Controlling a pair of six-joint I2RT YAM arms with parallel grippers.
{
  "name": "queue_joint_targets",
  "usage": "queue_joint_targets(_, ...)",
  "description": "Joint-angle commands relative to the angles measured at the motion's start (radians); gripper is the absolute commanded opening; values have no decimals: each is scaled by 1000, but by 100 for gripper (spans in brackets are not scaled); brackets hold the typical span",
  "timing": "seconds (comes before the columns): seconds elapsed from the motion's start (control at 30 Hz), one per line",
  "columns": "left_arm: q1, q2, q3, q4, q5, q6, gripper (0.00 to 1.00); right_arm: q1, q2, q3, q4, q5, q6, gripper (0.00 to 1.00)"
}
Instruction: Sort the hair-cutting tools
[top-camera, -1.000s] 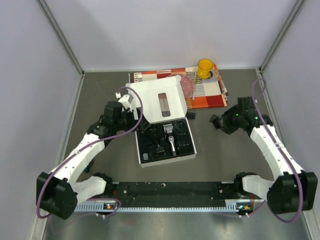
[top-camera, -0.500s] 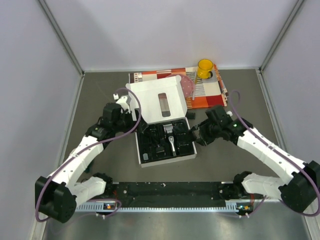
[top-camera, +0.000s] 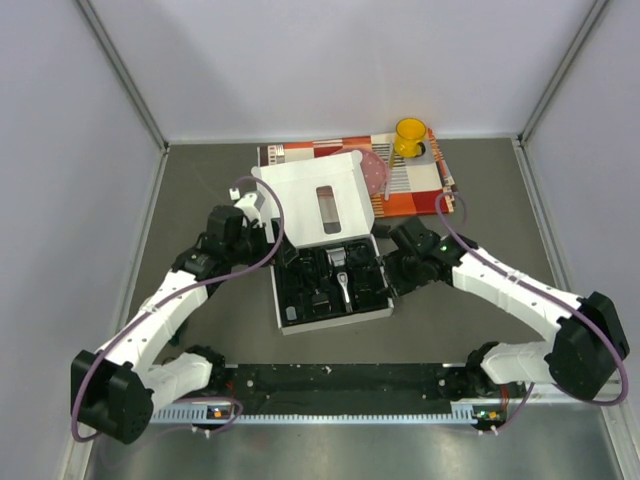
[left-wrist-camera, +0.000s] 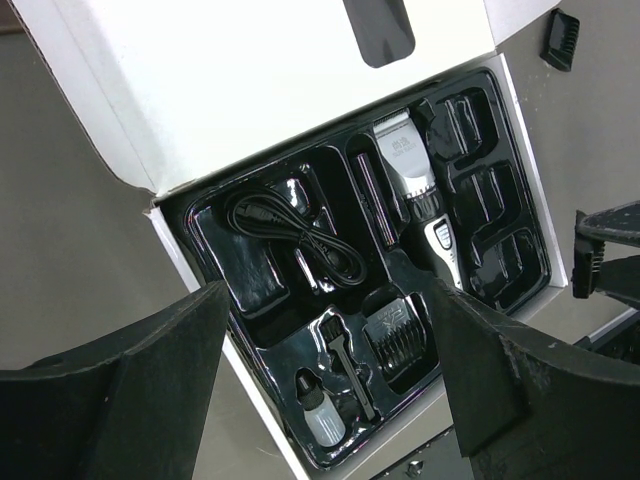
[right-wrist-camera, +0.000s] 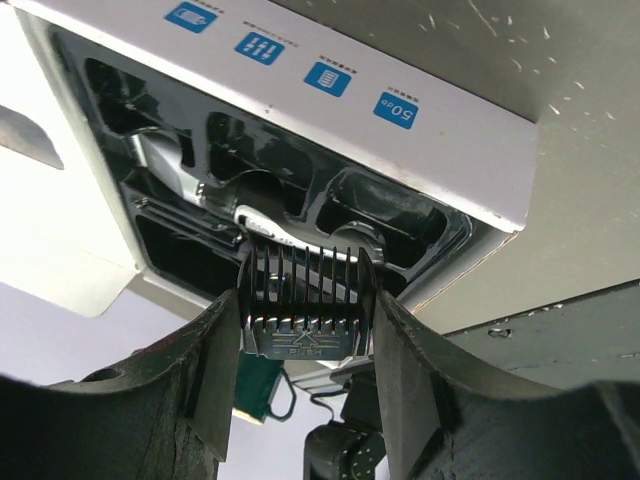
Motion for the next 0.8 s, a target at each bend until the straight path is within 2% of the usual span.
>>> queue_joint_targets(0.0, 3, 19, 21, 5, 12, 6, 86, 37, 45, 4, 28, 2, 57, 30)
queue_joint_targets(0.77, 3, 41, 32, -18, -11, 3, 86, 79, 39, -103, 50, -45, 155, 34)
